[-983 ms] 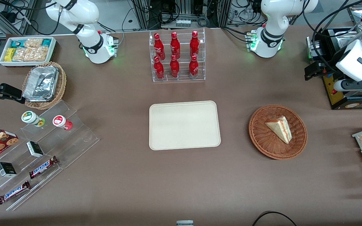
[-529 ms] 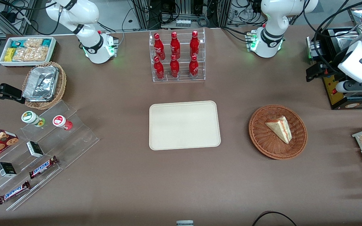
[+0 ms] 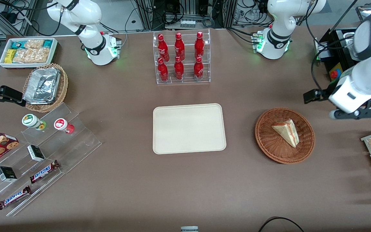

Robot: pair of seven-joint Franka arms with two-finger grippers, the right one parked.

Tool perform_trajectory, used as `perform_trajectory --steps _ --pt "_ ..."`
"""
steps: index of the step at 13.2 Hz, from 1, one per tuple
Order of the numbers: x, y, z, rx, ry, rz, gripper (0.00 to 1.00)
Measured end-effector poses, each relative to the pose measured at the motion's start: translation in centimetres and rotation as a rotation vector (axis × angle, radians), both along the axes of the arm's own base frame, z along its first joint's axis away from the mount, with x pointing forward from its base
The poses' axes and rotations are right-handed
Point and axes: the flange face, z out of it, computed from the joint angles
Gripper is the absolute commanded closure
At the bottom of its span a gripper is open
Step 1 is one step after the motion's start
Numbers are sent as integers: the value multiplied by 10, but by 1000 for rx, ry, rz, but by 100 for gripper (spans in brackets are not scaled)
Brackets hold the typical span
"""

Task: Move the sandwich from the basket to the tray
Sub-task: 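Move the left gripper down over the sandwich in the wicker basket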

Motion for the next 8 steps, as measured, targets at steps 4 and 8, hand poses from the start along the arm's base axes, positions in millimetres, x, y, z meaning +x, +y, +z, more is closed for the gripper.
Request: perform_trajectory --steps 4,8 --pt "-1 0 -61 1 -30 -2 0" --pt "-9 1 -112 -3 -65 -1 0"
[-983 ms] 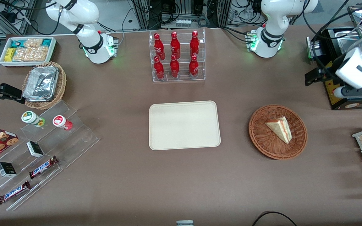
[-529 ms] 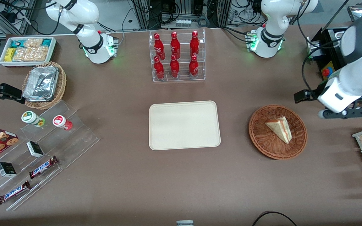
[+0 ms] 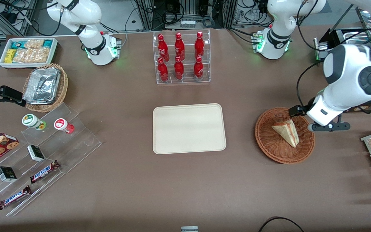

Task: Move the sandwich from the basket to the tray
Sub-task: 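Move the left gripper down over the sandwich in the wicker basket, then lower the open left gripper around the sandwich and close it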

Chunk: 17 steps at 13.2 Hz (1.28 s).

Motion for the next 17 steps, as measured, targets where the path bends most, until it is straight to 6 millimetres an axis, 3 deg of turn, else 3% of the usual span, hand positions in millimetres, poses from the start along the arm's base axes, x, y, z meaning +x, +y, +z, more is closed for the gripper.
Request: perform_trajectory --steps 7,9,12,17 --pt "-16 21 -54 7 -55 166 0" --pt "-17 33 -58 19 -52 303 0" --pt "-19 32 -61 40 -51 522 0" --pt "-22 19 -70 44 -57 580 0"
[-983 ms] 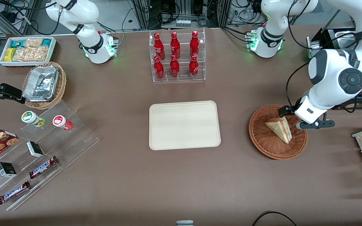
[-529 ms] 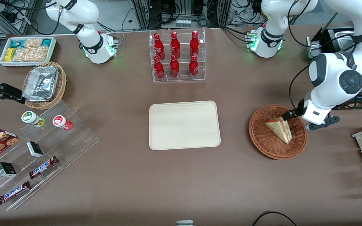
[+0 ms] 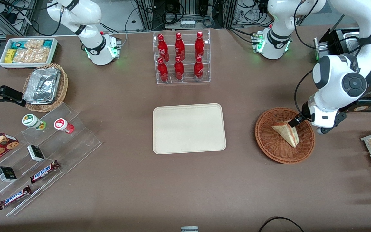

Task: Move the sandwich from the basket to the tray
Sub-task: 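Lower the open left gripper around the sandwich and close it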

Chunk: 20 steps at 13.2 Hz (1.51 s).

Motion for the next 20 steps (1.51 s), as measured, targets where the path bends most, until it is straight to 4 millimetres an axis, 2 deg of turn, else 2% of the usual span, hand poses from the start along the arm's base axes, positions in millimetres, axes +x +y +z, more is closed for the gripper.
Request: perform_trajectory --steps 3,6,16,17,19,20 --pt "2 -8 -6 -3 -19 -9 0" --pt "4 -13 -22 -9 -48 -14 0" --pt "8 -10 -71 -18 -54 -6 0" --pt "7 -9 -75 -18 -49 -4 6" --pt "7 -8 -81 -18 -39 -3 74" --pt "6 -8 -82 -18 -36 -2 98"
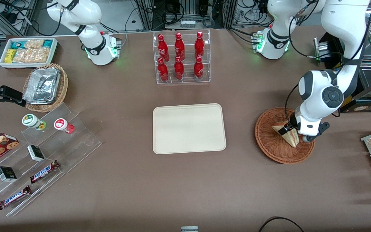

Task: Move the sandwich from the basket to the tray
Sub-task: 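Lower the open left gripper around the sandwich and close it, then lift the sandwich out of the basket and carry it toward the tray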

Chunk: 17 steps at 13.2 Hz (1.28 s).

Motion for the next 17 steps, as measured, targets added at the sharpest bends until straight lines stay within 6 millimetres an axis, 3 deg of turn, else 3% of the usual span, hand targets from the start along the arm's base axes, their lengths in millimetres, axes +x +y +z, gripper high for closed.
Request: perform_trajectory --steps 6,8,10,14,17 --pt "-8 2 7 33 45 -32 100" --pt "-10 2 27 60 73 -54 100" --pt "-8 -11 57 76 101 -87 100" --pt "-4 -94 112 93 126 -240 100" --pt "-13 -160 128 60 99 -337 100"
